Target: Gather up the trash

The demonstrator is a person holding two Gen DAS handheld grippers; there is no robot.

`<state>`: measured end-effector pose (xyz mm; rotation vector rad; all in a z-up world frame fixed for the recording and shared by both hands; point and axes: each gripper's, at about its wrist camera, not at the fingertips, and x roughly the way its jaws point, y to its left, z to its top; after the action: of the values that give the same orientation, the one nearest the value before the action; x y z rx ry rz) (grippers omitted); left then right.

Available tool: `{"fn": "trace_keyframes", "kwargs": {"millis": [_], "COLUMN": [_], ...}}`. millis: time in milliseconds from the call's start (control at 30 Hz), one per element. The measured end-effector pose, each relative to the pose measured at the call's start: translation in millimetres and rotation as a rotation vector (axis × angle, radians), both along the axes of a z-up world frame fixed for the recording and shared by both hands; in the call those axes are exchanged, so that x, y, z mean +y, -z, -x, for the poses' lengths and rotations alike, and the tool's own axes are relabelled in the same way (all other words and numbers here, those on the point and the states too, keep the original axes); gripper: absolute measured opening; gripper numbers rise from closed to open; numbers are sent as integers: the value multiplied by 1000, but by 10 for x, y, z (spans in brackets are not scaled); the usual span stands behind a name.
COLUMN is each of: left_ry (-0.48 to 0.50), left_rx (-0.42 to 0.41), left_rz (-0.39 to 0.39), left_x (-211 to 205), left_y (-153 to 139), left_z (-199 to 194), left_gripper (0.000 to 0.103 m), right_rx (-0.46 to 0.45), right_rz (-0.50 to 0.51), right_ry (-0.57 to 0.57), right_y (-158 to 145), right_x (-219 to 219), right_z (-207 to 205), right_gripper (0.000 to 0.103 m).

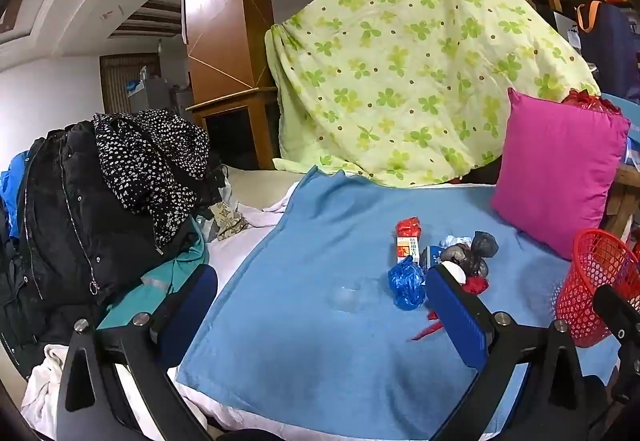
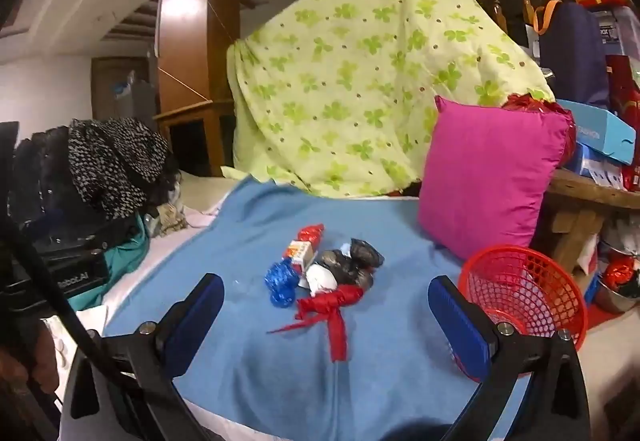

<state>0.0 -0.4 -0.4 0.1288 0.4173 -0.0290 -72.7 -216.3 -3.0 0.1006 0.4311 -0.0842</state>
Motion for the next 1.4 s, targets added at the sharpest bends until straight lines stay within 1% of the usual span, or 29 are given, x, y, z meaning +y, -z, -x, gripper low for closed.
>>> {"fn": "trace_keyframes", "kwargs": {"millis": [233, 267, 300, 367, 600, 667, 900, 1000, 1067, 1167, 1267, 1400], "left_ry": [1, -1, 0, 1, 0, 3, 0, 0, -1, 1, -1, -3], "left_rx": [-4, -4, -5, -4, -6, -14, -31, -23, -3, 3, -9, 10], "left_rz": [-1, 1, 1, 0, 0, 6, 14, 13, -1, -1, 3, 0], "left_x": [-17, -13, -13, -82, -5, 35, 71, 84, 66, 75, 77, 108], "left_y": [13, 10, 14, 18, -7, -23, -26, -34, -32, -39, -33, -15], "left_z": [0, -5, -8, 19, 25, 14, 29, 25, 17, 10, 17, 4], "left_gripper": [103, 103, 103, 103, 103, 103, 103, 103, 103, 103, 103, 103], "right_rx": [26, 26, 42, 43, 48, 35, 51, 47, 42, 44, 44, 46], "right_rz": [10, 9, 16, 25, 38, 31, 38, 30, 27, 37, 37, 23], "right_ry": [17, 23, 21, 19, 21, 20, 21, 23, 23, 28, 28, 30], "right_y": [39, 129, 104, 99, 18, 24, 16, 16, 23, 31, 37, 43], "right_x": [-66, -75, -84, -55, -21, -12, -3, 0, 3, 18, 19, 18], "right_z": [-72, -129, -198, -197, -141, -134, -170, -179, -173, -178, -179, -192], "right_gripper": [103, 103, 103, 103, 103, 103, 103, 103, 103, 103, 103, 103]}}
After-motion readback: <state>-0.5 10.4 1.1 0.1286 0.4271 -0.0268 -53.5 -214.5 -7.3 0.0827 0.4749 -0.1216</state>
